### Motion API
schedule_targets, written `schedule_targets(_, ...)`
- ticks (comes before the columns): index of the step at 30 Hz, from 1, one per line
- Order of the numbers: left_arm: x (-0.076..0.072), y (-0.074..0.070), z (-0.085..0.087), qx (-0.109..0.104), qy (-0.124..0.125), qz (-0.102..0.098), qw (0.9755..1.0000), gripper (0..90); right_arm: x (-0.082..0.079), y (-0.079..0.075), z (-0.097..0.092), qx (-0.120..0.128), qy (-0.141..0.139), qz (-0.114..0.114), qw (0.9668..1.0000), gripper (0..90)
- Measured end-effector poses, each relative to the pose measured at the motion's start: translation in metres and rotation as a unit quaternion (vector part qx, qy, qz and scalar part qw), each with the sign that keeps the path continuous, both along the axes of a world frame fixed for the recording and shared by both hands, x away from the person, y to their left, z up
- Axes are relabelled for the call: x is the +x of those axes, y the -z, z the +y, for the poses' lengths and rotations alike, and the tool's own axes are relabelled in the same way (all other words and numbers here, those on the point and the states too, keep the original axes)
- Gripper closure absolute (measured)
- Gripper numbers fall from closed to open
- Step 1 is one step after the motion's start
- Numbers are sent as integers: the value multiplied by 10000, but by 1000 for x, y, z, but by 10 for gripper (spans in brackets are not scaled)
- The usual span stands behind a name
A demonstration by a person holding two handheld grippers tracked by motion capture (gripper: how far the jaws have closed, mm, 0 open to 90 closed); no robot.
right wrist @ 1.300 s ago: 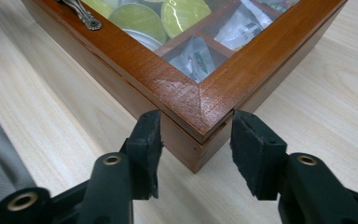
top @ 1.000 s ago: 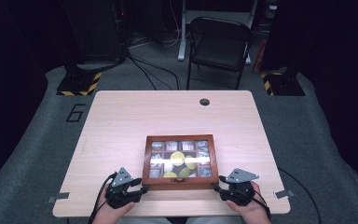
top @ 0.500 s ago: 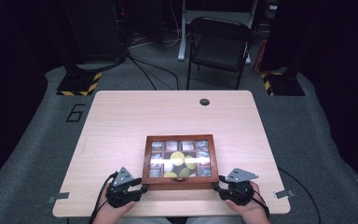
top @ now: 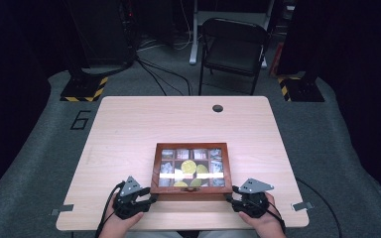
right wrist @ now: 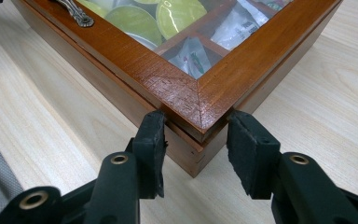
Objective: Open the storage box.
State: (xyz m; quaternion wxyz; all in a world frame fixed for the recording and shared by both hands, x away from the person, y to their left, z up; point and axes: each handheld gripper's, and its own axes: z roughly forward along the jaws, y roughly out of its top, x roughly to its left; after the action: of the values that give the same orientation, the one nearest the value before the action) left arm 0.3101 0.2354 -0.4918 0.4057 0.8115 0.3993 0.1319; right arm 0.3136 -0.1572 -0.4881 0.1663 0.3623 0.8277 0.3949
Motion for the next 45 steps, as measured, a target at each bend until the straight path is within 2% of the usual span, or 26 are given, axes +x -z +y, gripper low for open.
schedule_targets(6,0,0,0,22,3,4,10000,569,0,0,0,16,5,14,10000,567)
schedule_targets(15,-2,-3,0,-144,35,-58,9999,568,1,-3,-1,79,-27,2,10000,566)
schedule_targets(20,0,-5,0,-216,36,-30,9998,567,2,-4,-1,-3,-47,-74,10000,569)
schedule_targets(23,1,-8,1,-243,19,-108,9996,553,2,-6,-2,83,-32,-101,9999,566)
schedule_targets(26,0,-12,2,-334,-5,-105,9994,540,3,-8,-3,143,-11,-191,9997,558)
schedule_targets(31,0,-17,3,-399,28,-216,9990,516,2,-13,-3,330,72,-142,9993,547)
schedule_targets(38,0,-20,3,-476,16,-193,9987,510,2,-17,-2,273,37,-160,9995,547)
schedule_targets(43,2,-24,3,-372,47,-250,9990,513,4,-20,-4,321,66,-159,9993,550)
schedule_targets(45,3,-26,2,-445,1,-312,9985,516,5,-22,-5,346,90,-188,9992,549)
